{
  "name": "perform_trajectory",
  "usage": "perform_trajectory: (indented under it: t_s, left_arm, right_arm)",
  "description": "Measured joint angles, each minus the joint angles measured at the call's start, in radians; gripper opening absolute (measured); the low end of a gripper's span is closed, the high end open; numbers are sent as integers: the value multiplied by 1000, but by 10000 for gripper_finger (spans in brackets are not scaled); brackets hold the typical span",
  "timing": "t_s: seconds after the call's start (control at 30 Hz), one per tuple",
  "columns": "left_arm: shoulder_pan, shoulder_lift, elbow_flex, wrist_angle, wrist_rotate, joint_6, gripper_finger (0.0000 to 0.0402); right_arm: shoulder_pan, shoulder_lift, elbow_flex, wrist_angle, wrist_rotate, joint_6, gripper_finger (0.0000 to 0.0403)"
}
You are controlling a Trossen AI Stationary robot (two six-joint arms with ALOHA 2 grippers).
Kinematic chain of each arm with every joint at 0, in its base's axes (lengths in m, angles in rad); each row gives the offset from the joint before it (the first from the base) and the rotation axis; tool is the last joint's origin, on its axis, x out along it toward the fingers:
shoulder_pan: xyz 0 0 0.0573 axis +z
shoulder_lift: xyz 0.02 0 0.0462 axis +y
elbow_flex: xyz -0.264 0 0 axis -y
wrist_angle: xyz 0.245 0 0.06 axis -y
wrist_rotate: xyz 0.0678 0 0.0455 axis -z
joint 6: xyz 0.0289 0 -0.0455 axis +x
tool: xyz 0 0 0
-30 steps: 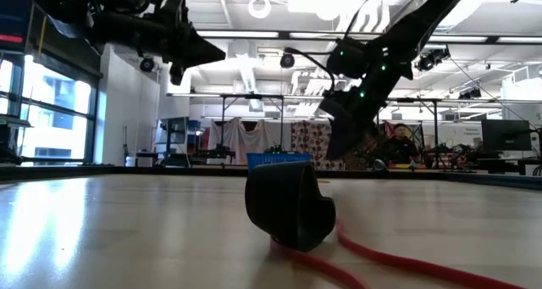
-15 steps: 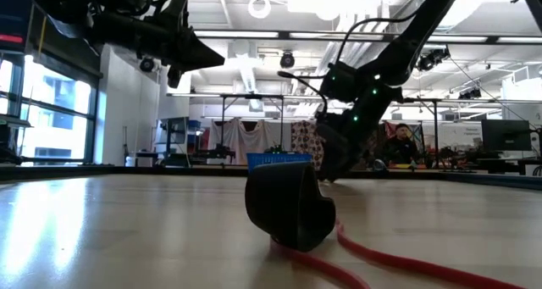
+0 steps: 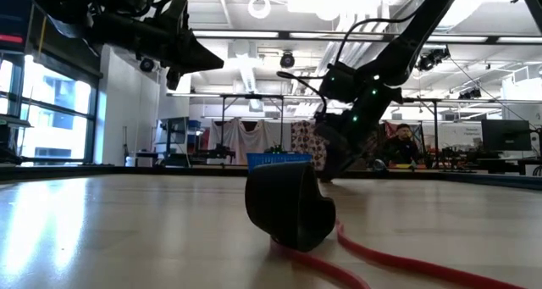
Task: Sort rubber bands into baskets
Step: Put the yellow rubber band into the red basket
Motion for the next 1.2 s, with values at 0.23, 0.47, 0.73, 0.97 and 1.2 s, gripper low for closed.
perform_trajectory:
  t_s: [0.23, 0.47, 0.73, 0.97, 1.2]
  left_arm:
    - [0, 0, 0, -6, 1, 0, 0]
    - [0, 0, 0, -8, 2, 3, 0]
    - [0, 0, 0, -31, 2, 19, 0]
    - [0, 0, 0, -26, 6, 28, 0]
    - [0, 0, 0, -26, 51, 56, 0]
  right_arm:
    - [6, -42, 85, -182, -14, -4, 3]
    - [24, -81, 224, -376, -14, -5, 1]
    - [85, -94, 464, -619, -11, -1, 0]
    - [168, -95, 719, -916, -16, 62, 0]
    - [299, -95, 958, -1269, -18, 205, 0]
